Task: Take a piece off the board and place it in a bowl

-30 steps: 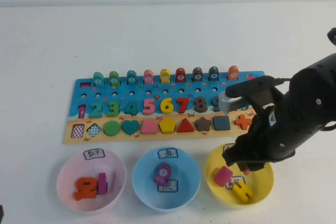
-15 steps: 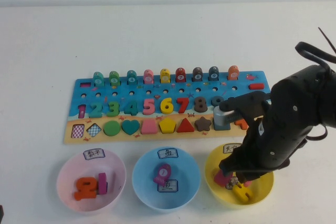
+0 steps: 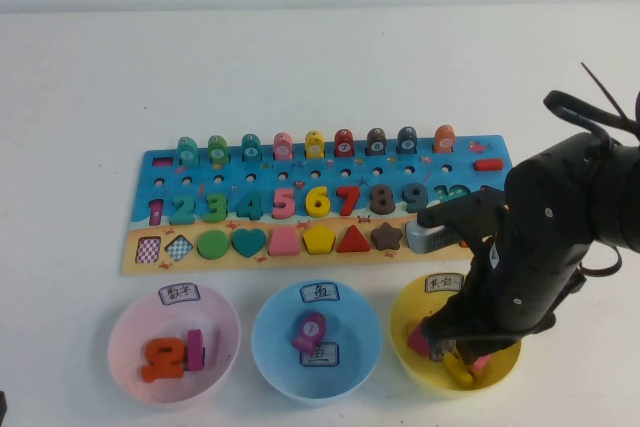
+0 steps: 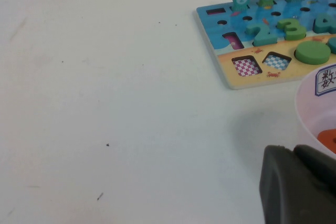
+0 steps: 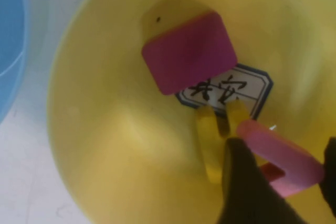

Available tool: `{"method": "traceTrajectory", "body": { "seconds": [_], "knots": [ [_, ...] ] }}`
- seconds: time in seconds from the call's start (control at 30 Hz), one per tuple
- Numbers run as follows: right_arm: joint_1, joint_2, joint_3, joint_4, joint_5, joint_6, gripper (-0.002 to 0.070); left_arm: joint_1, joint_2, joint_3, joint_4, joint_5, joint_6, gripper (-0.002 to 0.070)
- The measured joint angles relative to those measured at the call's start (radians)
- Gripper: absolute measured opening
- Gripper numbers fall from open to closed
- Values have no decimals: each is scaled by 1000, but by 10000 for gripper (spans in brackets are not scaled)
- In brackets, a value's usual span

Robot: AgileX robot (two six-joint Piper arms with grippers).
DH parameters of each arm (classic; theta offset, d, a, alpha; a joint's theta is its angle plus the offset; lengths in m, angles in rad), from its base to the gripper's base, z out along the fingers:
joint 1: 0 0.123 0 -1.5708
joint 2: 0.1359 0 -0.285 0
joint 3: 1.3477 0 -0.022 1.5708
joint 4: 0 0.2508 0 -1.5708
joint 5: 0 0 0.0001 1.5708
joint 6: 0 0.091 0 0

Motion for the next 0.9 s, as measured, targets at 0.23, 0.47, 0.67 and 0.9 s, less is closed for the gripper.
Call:
{"method": "traceTrajectory", "body": {
  "seconds": [0.23, 0.47, 0.67, 0.9],
  "knots": [
    [0, 0, 0, 0, 0, 0, 398, 0, 0, 0, 0, 0, 0, -3],
    [0, 0, -65, 5, 74, 2, 384, 0, 0, 0, 0, 0, 0, -3],
    [2, -52, -139, 21, 126, 2, 153, 0, 0, 0, 0, 0, 0, -3],
    [2, -171, -138, 21, 203, -12, -3, 0, 0, 0, 0, 0, 0, -3]
  ]
}}
